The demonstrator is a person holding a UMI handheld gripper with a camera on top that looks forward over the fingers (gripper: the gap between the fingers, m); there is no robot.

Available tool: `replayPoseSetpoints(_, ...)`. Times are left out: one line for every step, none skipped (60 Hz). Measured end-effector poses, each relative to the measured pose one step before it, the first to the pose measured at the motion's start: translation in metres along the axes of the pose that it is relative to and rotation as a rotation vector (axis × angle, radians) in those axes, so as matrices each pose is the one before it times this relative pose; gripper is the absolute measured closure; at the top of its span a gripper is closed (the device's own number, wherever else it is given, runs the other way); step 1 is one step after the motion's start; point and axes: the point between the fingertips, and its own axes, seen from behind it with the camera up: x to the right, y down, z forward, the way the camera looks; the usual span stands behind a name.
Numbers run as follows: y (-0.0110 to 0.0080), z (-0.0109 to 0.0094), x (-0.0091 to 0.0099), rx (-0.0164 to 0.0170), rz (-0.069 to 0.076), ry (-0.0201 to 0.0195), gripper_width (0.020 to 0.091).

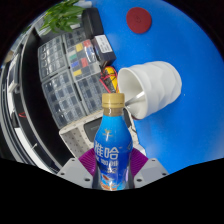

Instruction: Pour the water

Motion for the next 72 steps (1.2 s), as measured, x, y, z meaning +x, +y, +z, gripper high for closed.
replayPoseSetpoints(-0.00016, 0.00021, -0.00012, -0.00232, 0.0085, -0.00006, 0.0692)
replayPoseSetpoints(-0.00076, 0.00000, 0.00029, -0.00029, 0.0071, 0.00218, 0.0692)
replayPoseSetpoints(-0.00085, 0.00007, 0.00079, 0.00155, 0.0053, 0.00452, 0.0693)
replayPoseSetpoints(-0.00099, 0.00017, 0.00084, 0.00216, 0.0035, 0.00476, 0.0693)
replayPoseSetpoints(-0.00067, -0.00004, 0.00056, 0.00175, 0.0017, 0.00408, 0.0693)
replayPoseSetpoints(-0.00060, -0.00020, 0.00078, 0.00015, -0.0008, 0.00383, 0.0693)
replayPoseSetpoints(-0.00056, -0.00097, 0.00266, -0.00190, -0.0051, 0.00346, 0.0692)
replayPoseSetpoints(-0.00029, 0.00090, 0.00019, -0.00204, -0.0048, 0.00260, 0.0693)
replayPoseSetpoints(-0.00027, -0.00037, 0.00021, -0.00496, -0.0058, 0.00427, 0.0692)
replayPoseSetpoints(0.00041, 0.00017, 0.00033, -0.00261, -0.0068, 0.00105, 0.0693)
replayPoseSetpoints(0.00042, 0.00007, 0.00054, -0.00301, -0.0091, 0.00127, 0.0695)
replayPoseSetpoints(0.00038, -0.00029, 0.00075, -0.00296, -0.0117, 0.00303, 0.0694)
replayPoseSetpoints(0.00053, -0.00018, 0.00053, -0.00267, -0.0144, 0.00345, 0.0693)
replayPoseSetpoints(0.00054, -0.00014, -0.00026, -0.00311, -0.0165, 0.00216, 0.0693)
replayPoseSetpoints(0.00095, -0.00063, -0.00068, -0.00313, -0.0199, 0.00017, 0.0692)
replayPoseSetpoints(0.00100, -0.00208, -0.00070, -0.00089, -0.0255, 0.00172, 0.0693)
replayPoseSetpoints(0.00058, -0.00060, -0.00145, -0.00319, -0.0299, 0.00121, 0.0693)
replayPoseSetpoints(0.00034, -0.00132, -0.00211, -0.00767, -0.0356, 0.00398, 0.0695)
replayPoseSetpoints(0.00109, -0.00107, -0.00085, -0.00691, -0.0390, 0.00286, 0.0695)
replayPoseSetpoints(0.00057, -0.00149, -0.00138, -0.00647, -0.0440, 0.00348, 0.0695)
replayPoseSetpoints(-0.00038, -0.00154, -0.00165, -0.00392, -0.0483, 0.00358, 0.0694)
replayPoseSetpoints(-0.00123, -0.00187, -0.00223, -0.00127, -0.0522, 0.00384, 0.0692)
replayPoseSetpoints(-0.00194, -0.00223, -0.00222, -0.00174, -0.0550, 0.00449, 0.0693)
replayPoseSetpoints(-0.00184, -0.00423, -0.00275, -0.00125, -0.0587, 0.00664, 0.0693)
replayPoseSetpoints(-0.00258, 0.00082, -0.00030, 0.01000, -0.0617, -0.01021, 0.0692)
replayPoseSetpoints(-0.00454, -0.00456, -0.00776, -0.00636, -0.0538, 0.01649, 0.0692)
replayPoseSetpoints(-0.00544, -0.00163, -0.00277, 0.00690, -0.0593, 0.00285, 0.0693)
replayPoseSetpoints(-0.00644, -0.00232, -0.00203, 0.00939, -0.0570, 0.00471, 0.0693)
replayPoseSetpoints(-0.00720, -0.00183, -0.00186, 0.01005, -0.0544, 0.00554, 0.0692)
replayPoseSetpoints(-0.00741, -0.00184, -0.00236, 0.00783, -0.0539, 0.00520, 0.0692)
replayPoseSetpoints(-0.00767, -0.00145, -0.00168, 0.00748, -0.0537, 0.00331, 0.0691)
replayPoseSetpoints(-0.00790, -0.00210, -0.00108, 0.00888, -0.0548, 0.00268, 0.0690)
replayPoseSetpoints(-0.00482, -0.00094, 0.00352, 0.03043, -0.0608, -0.00379, 0.0690)
replayPoseSetpoints(-0.00819, -0.00073, 0.00058, 0.01291, -0.0529, 0.00859, 0.0690)
replayPoseSetpoints(-0.01121, -0.00471, -0.00279, -0.00305, -0.0502, 0.02444, 0.0689)
replayPoseSetpoints(-0.00851, -0.00102, 0.00252, 0.01418, -0.0522, 0.01185, 0.0689)
replayPoseSetpoints(-0.00811, -0.00115, 0.00290, 0.01322, -0.0521, 0.01375, 0.0689)
replayPoseSetpoints(-0.00810, -0.00114, 0.00399, 0.01218, -0.0501, 0.01457, 0.0690)
replayPoseSetpoints(-0.00798, -0.00110, 0.00435, 0.01390, -0.0487, 0.01425, 0.0690)
replayPoseSetpoints(-0.00821, -0.00102, 0.00428, 0.01683, -0.0472, 0.01325, 0.0689)
replayPoseSetpoints(-0.00357, 0.00167, 0.00839, 0.04270, -0.0467, 0.00533, 0.0690)
replayPoseSetpoints(-0.00798, -0.00026, 0.00504, 0.01785, -0.0402, 0.01441, 0.0690)
replayPoseSetpoints(-0.01149, -0.00406, 0.00309, -0.00681, -0.0389, 0.02697, 0.0690)
replayPoseSetpoints(-0.00593, -0.00024, 0.00710, 0.01114, -0.0335, 0.01911, 0.0691)
replayPoseSetpoints(-0.00508, 0.00000, 0.00751, 0.01109, -0.0334, 0.01727, 0.0691)
replayPoseSetpoints(-0.00502, -0.00009, 0.00743, 0.01107, -0.0344, 0.01519, 0.0690)
replayPoseSetpoints(-0.00433, 0.00020, 0.00737, 0.01202, -0.0343, 0.01452, 0.0691)
replayPoseSetpoints(-0.00331, 0.00059, 0.00763, 0.01001, -0.0317, 0.01557, 0.0691)
replayPoseSetpoints(-0.00205, 0.00080, 0.00830, 0.00639, -0.0274, 0.01809, 0.0692)
replayPoseSetpoints(0.00457, 0.00465, 0.01130, 0.02709, -0.0200, 0.01303, 0.0690)
replayPoseSetpoints(-0.00429, -0.00155, 0.00692, -0.00925, -0.0263, 0.02291, 0.0690)
replayPoseSetpoints(0.00005, 0.00145, 0.00810, 0.00508, -0.0231, 0.01589, 0.0689)
replayPoseSetpoints(0.00074, 0.00143, 0.00773, 0.00236, -0.0196, 0.01530, 0.0690)
replayPoseSetpoints(0.00223, 0.00159, 0.00807, -0.00058, -0.0153, 0.01649, 0.0691)
replayPoseSetpoints(0.00242, 0.00189, 0.00777, -0.00217, -0.0132, 0.01577, 0.0690)
replayPoseSetpoints(0.00266, 0.00143, 0.00703, -0.00192, -0.0126, 0.01155, 0.0691)
replayPoseSetpoints(0.00296, 0.00183, 0.00589, -0.00121, -0.0124, 0.00803, 0.0693)
replayPoseSetpoints(0.00814, 0.00594, 0.00672, 0.01300, -0.0082, 0.00088, 0.0690)
replayPoseSetpoints(0.00229, 0.00024, 0.00479, -0.01483, -0.0074, 0.01334, 0.0691)
replayPoseSetpoints(0.00439, 0.00223, 0.00517, -0.00779, -0.0055, 0.01002, 0.0692)
replayPoseSetpoints(0.00514, 0.00219, 0.00469, -0.00893, -0.0043, 0.00790, 0.0692)
replayPoseSetpoints(0.00542, 0.00222, 0.00403, -0.00928, -0.0041, 0.00621, 0.0692)
replayPoseSetpoints(0.00548, 0.00231, 0.00353, -0.00954, -0.0034, 0.00487, 0.0692)
replayPoseSetpoints(0.00724, 0.00304, 0.00399, -0.00269, -0.0034, 0.00153, 0.0692)
replayPoseSetpoints(0.00551, 0.00255, 0.00318, -0.00715, -0.0037, 0.00457, 0.0692)
replayPoseSetpoints(0.00486, 0.00227, 0.00279, -0.00591, -0.0031, 0.00403, 0.0692)
replayPoseSetpoints(0.00508, 0.00212, 0.00243, -0.00679, -0.0007, 0.00434, 0.0693)
replayPoseSetpoints(0.00516, 0.00215, 0.00223, -0.00810, 0.0002, 0.00377, 0.0692)
replayPoseSetpoints(0.00493, 0.00192, 0.00144, -0.00703, 0.0001, 0.00217, 0.0692)
replayPoseSetpoints(0.00464, 0.00185, 0.00111, -0.00494, -0.0018, 0.00038, 0.0692)
replayPoseSetpoints(0.00460, 0.00168, 0.00060, -0.00367, -0.0032, -0.00083, 0.0693)
replayPoseSetpoints(0.00476, 0.00181, 0.00069, -0.00447, -0.0041, -0.00026, 0.0693)
